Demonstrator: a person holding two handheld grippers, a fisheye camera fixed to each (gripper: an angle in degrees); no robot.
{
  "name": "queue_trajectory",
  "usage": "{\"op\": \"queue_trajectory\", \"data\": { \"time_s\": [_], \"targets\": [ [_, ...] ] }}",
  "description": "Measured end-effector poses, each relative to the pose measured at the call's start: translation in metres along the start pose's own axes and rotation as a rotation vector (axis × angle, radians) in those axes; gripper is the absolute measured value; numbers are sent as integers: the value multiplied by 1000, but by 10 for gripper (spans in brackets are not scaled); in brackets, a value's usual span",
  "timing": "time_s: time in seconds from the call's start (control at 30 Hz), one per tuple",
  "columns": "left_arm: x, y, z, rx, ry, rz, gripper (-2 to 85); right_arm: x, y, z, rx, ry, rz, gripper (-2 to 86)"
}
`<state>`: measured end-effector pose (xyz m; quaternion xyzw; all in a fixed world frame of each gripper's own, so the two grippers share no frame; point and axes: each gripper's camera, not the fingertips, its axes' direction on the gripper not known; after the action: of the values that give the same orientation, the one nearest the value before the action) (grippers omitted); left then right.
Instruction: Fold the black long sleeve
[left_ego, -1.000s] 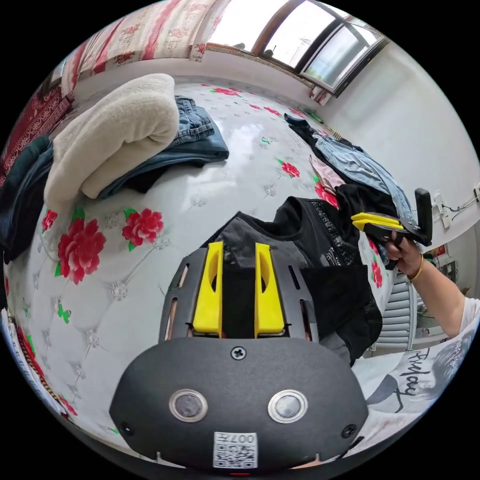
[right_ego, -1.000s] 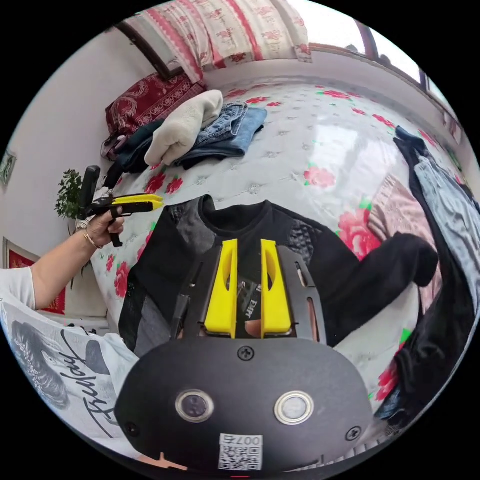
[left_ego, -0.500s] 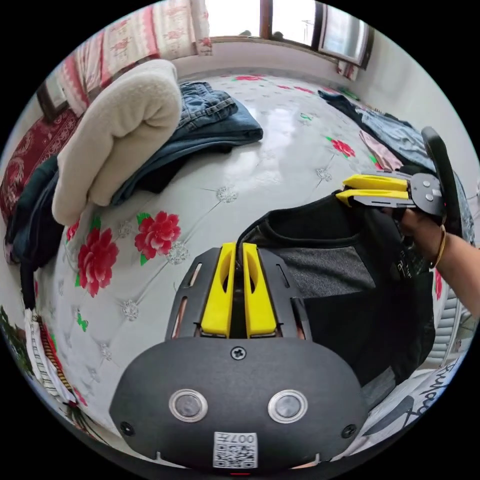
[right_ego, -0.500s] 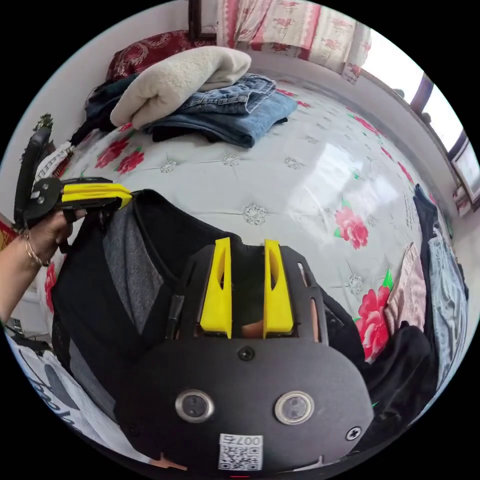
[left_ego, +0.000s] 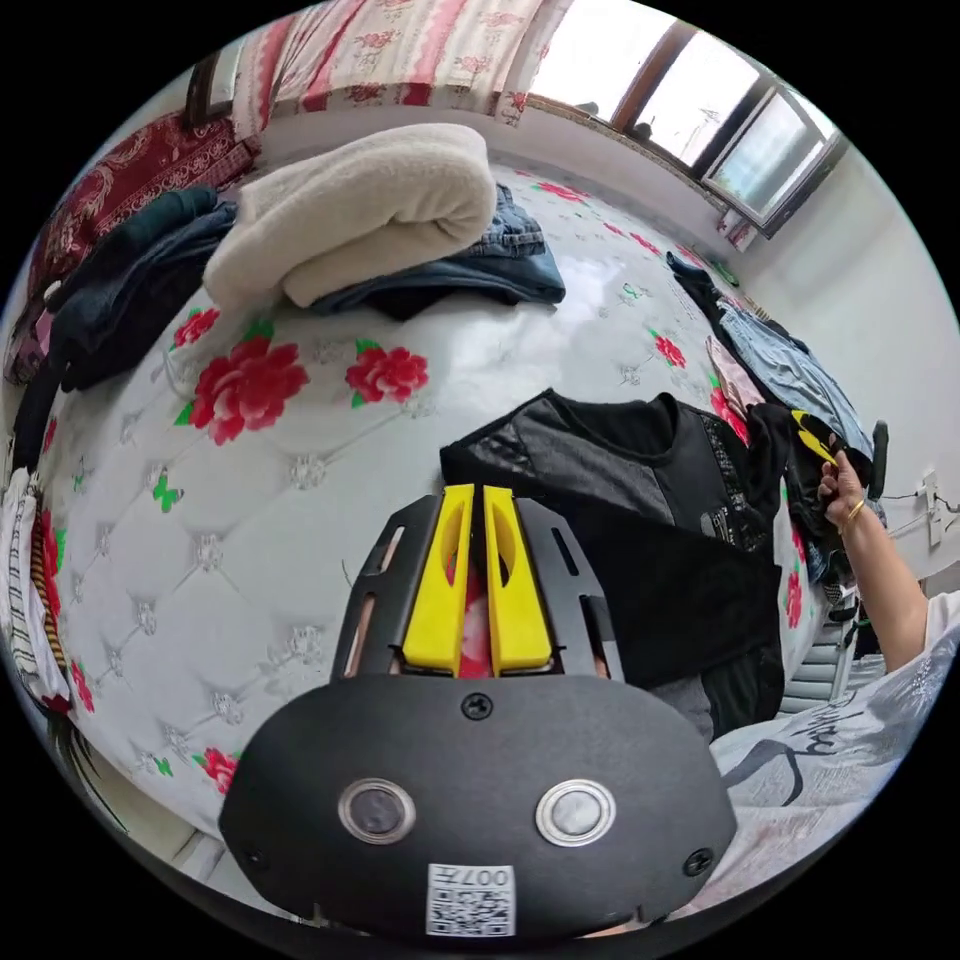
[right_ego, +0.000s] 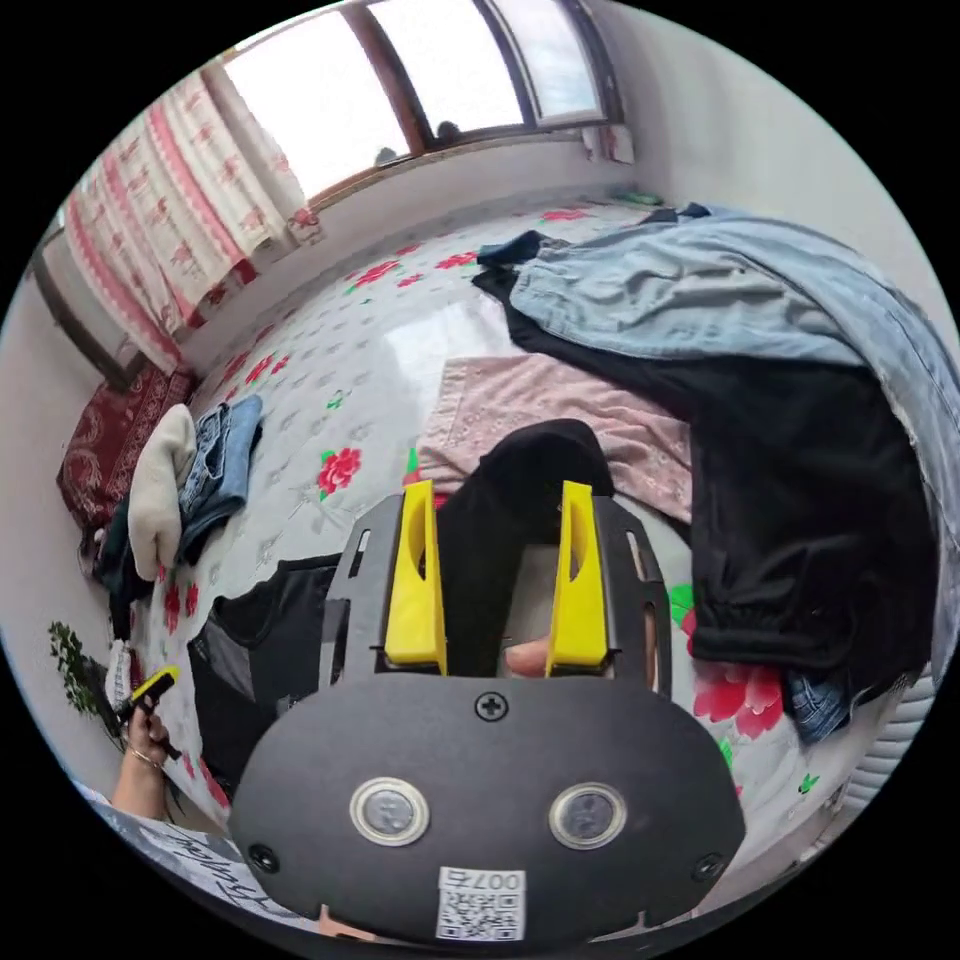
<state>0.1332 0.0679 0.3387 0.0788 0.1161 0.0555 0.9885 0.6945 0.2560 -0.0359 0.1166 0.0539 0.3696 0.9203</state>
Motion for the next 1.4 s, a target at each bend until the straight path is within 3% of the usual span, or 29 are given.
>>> {"op": "queue_trajectory", "data": {
  "time_s": [0.17, 0.23, 0.33, 0.4, 0.47, 0.6, 0.7, 0.87, 0.97, 1.17, 1.3, 1.4],
  "targets": [
    [-15, 49, -7, -79, 87, -80, -8, 16, -21, 24, -140, -315, 41, 25],
    [-20, 68, -21, -89, 97, -109, -9, 1, -19, -7, -8, -351, 0, 13],
    [-28, 89, -41, -82, 73, -133, -8, -61, 16, -74, 176, -383, -325, 5],
    [-34, 99, -49, -67, 81, -157, -7, -117, 56, -100, 160, -386, -607, 4],
    [-37, 105, -53, -53, 107, -170, -3, -189, 130, -108, 23, -371, -943, 6],
    [-36, 105, -53, -17, 203, -164, 42, -252, 258, -72, -272, -381, -1217, 17],
    [-29, 101, -53, -8, 268, -136, 78, -267, 318, -48, -433, -366, -1223, 27],
    [-19, 91, -54, 22, 306, -26, 111, -248, 281, -56, -318, -341, -938, 36],
    [-19, 72, -49, 40, 309, 12, 126, -241, 247, -48, -293, -294, -878, 41],
    [-27, 19, -19, -9, 246, 84, 140, -264, 234, 0, -419, -245, -1002, 46],
    [-21, -11, 28, -241, 204, 110, 42, -277, 243, 38, -558, -123, -1127, 26],
    [-16, -19, 1, -128, 328, 174, 1, -285, 240, 32, -479, -2, -1256, 7]
  ]
}}
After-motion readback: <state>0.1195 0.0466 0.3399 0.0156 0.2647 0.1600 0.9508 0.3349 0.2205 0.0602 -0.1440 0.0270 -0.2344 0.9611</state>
